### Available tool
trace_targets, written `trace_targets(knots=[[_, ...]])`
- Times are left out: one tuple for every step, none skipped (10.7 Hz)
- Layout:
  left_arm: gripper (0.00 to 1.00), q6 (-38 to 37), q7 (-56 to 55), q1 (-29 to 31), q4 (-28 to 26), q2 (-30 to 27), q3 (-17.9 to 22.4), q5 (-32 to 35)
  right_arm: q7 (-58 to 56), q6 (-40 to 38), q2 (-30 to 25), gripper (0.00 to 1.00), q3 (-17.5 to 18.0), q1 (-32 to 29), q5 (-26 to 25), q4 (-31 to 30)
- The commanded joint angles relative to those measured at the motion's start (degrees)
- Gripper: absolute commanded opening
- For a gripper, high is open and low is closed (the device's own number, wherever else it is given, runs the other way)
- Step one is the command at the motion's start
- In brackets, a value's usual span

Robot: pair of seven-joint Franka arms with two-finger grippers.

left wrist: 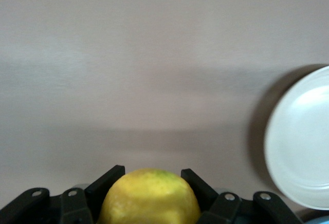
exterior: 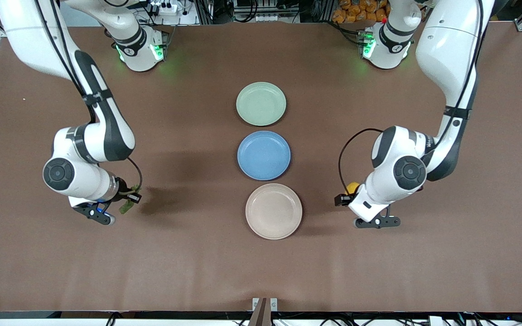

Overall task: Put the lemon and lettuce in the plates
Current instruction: 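Carry the lemon to the cream plate while the right gripper carries lettuce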

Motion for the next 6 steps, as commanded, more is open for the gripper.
trace_targets(knots=[[0.47, -1.29, -5.2, -3.92, 7.83, 4.09, 0.61, -1.72, 4.85, -1.2, -2.64, 0.08, 0.04, 2.48, -0.53, -1.76], [0.47, -0.94, -7.22, -5.16, 9.42, 5.06, 0.61, -1.72, 7.4, -1.47, -2.91, 0.08, 0.04, 4.41, -0.53, -1.76], [0.46, -0.59, -8.46, -5.87, 10.56, 5.34, 0.53, -1.72, 10.38, -2.17, -2.91, 0.08, 0.04, 6.6, -0.44, -1.67], [0.46, 0.28, -9.52, -6.57, 10.84, 5.34, 0.44, -2.32, 13.28, -3.22, -2.91, 0.09, 0.04, 8.97, -0.44, -1.67], [0.45, 2.46, -10.83, -7.8, 11.19, 5.77, 0.52, -3.72, 15.4, -3.75, -3.08, 0.09, 0.04, 10.56, -0.53, -1.67], [0.45, 5.79, -12.5, -8.76, 11.45, 6.47, 0.52, -4.35, 18.21, -4.37, -3.09, 0.09, 0.04, 12.32, -0.53, -1.5]])
